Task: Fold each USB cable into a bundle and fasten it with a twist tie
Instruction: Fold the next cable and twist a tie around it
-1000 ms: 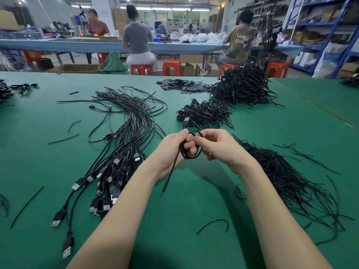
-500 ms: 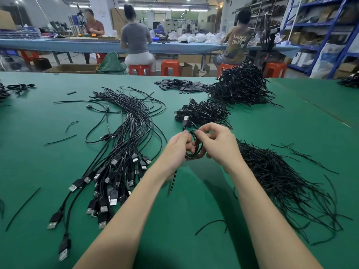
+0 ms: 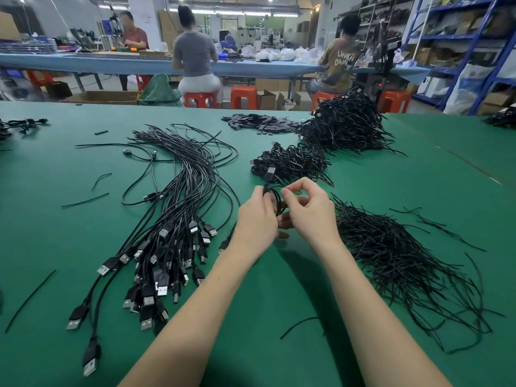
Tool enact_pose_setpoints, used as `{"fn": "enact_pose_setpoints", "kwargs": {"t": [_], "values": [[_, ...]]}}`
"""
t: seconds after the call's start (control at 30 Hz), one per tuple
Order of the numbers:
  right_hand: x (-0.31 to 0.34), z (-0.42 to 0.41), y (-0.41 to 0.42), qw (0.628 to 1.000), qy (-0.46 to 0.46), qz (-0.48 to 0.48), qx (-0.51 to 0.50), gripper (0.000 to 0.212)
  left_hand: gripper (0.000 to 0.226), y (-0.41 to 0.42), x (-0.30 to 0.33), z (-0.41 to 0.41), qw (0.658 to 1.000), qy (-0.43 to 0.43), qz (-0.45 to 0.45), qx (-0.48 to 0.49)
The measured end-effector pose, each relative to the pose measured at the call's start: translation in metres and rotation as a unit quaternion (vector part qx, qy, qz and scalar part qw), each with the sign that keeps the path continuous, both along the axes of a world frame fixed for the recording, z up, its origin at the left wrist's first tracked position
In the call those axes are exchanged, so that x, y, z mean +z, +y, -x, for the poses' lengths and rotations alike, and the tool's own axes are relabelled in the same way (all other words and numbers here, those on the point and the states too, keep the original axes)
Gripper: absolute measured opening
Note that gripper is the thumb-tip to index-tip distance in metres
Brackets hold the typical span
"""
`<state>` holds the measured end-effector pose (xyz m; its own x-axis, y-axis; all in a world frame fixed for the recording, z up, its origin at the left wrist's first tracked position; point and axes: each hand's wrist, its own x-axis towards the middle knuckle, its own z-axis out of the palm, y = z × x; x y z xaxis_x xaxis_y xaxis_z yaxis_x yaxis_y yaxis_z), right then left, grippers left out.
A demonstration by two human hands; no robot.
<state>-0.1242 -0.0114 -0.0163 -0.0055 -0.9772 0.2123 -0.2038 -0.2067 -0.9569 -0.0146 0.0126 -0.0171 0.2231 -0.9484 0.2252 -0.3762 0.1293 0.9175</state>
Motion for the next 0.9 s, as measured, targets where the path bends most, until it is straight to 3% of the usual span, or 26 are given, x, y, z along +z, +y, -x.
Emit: {"fn": "enact_pose_setpoints", "kwargs": {"t": [0.13, 0.23, 0.33, 0.5, 0.73, 0.83, 0.9], "values": [[0.000, -0.006, -0.001, 0.995, 0.078, 0.052, -0.018, 0.006, 0.023, 0.000, -0.005, 0.005, 0.996, -0.079, 0.024, 0.046], [0.003, -0.010, -0.001, 0.991, 0.128, 0.049, 0.011, 0.019, 0.028, 0.000, -0.009, 0.005, 0.992, -0.125, -0.005, 0.032], [0.007, -0.007, -0.003, 0.989, 0.143, 0.018, 0.035, 0.018, 0.014, 0.002, -0.010, 0.005, 0.990, -0.140, -0.011, 0.028], [0.007, 0.004, -0.004, 0.997, 0.069, -0.010, 0.021, 0.018, 0.012, 0.001, -0.011, 0.010, 0.981, -0.195, 0.002, 0.004], [0.003, 0.010, -0.006, 0.997, -0.009, -0.063, -0.042, 0.039, 0.005, 0.005, -0.012, 0.012, 0.996, -0.057, 0.009, -0.068], [0.004, 0.012, -0.003, 0.993, -0.068, -0.092, -0.009, 0.031, 0.006, 0.002, -0.019, 0.013, 0.999, -0.033, 0.008, -0.038], [0.011, 0.017, -0.003, 0.993, -0.059, -0.101, 0.008, 0.030, 0.009, -0.001, -0.023, 0.011, 0.999, 0.036, -0.015, -0.030]]}}
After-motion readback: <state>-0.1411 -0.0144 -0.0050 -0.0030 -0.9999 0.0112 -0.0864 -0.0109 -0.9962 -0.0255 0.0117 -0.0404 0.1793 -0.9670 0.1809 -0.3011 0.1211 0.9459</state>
